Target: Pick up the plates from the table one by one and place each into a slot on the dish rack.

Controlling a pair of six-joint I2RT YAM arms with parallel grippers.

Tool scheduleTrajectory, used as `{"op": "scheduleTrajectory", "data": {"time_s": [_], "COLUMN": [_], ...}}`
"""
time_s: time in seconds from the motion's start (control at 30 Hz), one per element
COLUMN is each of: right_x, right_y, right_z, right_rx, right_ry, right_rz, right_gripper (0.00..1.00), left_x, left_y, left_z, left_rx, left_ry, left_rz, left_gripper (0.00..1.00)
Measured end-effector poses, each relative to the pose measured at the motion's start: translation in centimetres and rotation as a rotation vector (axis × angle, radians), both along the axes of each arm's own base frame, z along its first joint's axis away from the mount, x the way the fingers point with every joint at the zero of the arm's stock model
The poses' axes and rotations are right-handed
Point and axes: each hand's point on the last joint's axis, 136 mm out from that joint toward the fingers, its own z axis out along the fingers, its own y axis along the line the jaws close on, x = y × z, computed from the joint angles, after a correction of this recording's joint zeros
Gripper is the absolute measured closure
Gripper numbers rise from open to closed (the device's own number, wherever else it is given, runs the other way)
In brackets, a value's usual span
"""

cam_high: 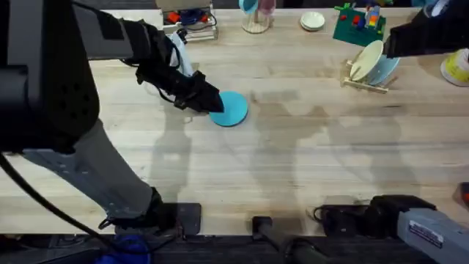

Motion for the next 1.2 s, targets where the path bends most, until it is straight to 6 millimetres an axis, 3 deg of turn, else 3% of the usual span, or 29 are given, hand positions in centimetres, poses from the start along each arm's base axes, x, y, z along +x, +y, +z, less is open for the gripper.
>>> {"op": "scheduleTrajectory", "data": {"time_s": [0.63, 0.77, 0.87, 0.9, 1.2], "right_x": [0.0, 0.0, 0.0, 0.0, 0.0], "right_y": [0.0, 0.0, 0.0, 0.0, 0.0], "right_z": [0.0, 0.0, 0.0, 0.0, 0.0], "right_rx": [0.0, 0.0, 0.0, 0.0, 0.0], "right_ry": [0.0, 0.0, 0.0, 0.0, 0.0], "right_rz": [0.0, 0.0, 0.0, 0.0, 0.0], "right_gripper": [0.007, 0.006, 0.008, 0.008, 0.009], "left_x": [-0.2, -0.1, 0.8, 0.7, 0.4], "left_y": [-0.1, 0.3, 0.3, -0.3, 0.0], "left_z": [0.8, 4.2, 8.3, 12.5, 13.1], "left_rx": [0.002, 0.03, 0.031, -0.023, -0.096], "left_ry": [-0.004, -0.049, -0.149, -0.236, -0.212], "left_rz": [-0.011, -0.014, -0.013, -0.01, 0.01], "left_gripper": [0.959, 0.959, 0.959, 0.959, 0.959]}}
